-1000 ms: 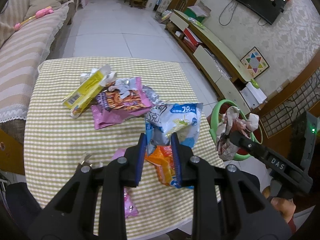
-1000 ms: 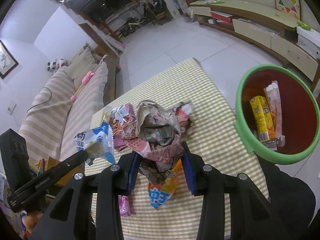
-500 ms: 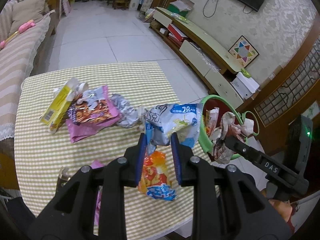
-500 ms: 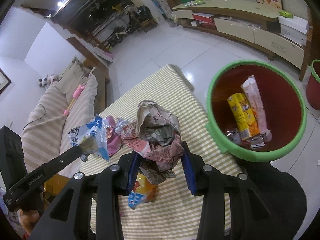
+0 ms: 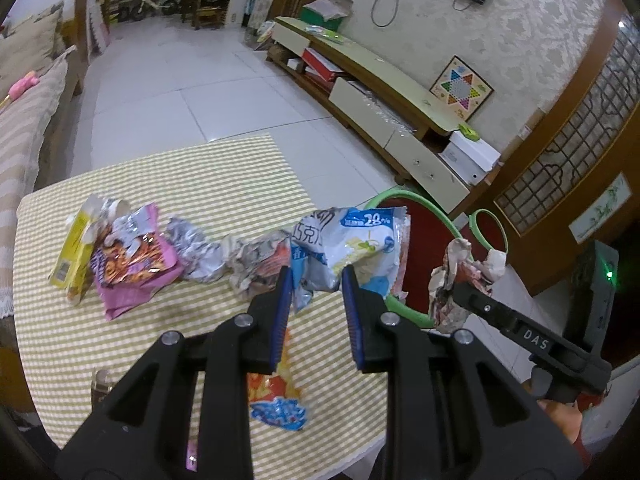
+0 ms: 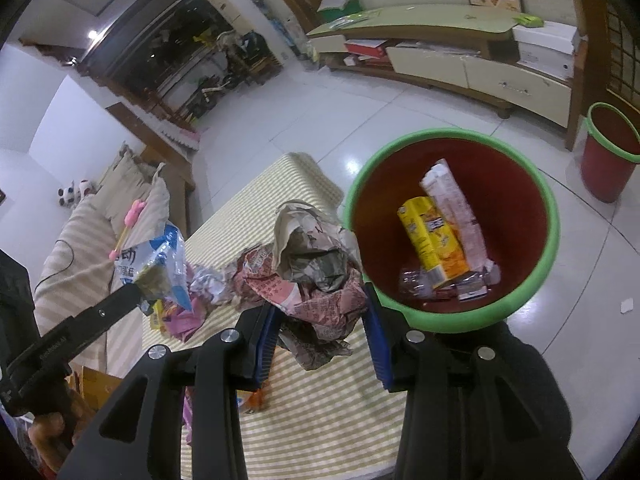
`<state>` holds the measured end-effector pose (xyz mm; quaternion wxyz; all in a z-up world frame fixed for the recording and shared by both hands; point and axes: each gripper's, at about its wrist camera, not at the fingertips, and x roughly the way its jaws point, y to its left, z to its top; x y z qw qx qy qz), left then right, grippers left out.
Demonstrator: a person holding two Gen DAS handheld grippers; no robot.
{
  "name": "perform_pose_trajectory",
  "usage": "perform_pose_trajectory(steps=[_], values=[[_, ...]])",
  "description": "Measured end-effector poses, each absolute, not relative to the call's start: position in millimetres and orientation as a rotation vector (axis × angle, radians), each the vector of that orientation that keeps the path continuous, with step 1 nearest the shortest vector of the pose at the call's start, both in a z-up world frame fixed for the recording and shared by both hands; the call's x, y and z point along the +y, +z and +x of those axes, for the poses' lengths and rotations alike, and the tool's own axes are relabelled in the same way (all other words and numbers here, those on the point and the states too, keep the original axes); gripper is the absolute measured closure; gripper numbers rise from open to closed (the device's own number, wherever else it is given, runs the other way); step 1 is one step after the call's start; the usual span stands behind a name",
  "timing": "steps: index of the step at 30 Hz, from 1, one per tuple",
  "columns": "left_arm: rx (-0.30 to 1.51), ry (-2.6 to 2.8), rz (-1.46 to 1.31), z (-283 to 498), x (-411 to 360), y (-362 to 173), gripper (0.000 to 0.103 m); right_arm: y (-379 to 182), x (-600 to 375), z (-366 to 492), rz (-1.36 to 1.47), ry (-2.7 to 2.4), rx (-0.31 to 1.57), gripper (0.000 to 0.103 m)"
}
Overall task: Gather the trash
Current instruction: 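Carry the wrapper and paper ball over the red bin and release both, then grasp the brown cigarette box with the left gripper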
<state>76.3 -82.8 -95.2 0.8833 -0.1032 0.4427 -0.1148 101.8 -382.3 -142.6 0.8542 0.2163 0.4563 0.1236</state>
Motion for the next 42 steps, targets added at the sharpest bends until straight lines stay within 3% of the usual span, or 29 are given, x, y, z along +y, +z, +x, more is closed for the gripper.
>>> perform_pose_trajectory(steps=[28,30,32,34,42], values=[[0.970,-0.461,-0.111,153,-209,-110,0.078,-145,-464,139,0.462,0.105,0.898,0.064],[0.980,-0.472,-0.097,161,-218,-112,0.073,-146,-462,141,0.455,0.097,0.902,0.061],[0.993,-0.472,-0.086,166,-223,-116,0.043,-149,-459,143,0.444,0.088,0.911,0.050],[0.974,-0.455,-0.089,167,-222,-116,0.040,-149,-459,144,0.438,0.073,0.907,0.041],[0.959,-0.423,-0.085,157,-206,-112,0.040,-146,-456,142,0.433,0.059,0.904,0.037]])
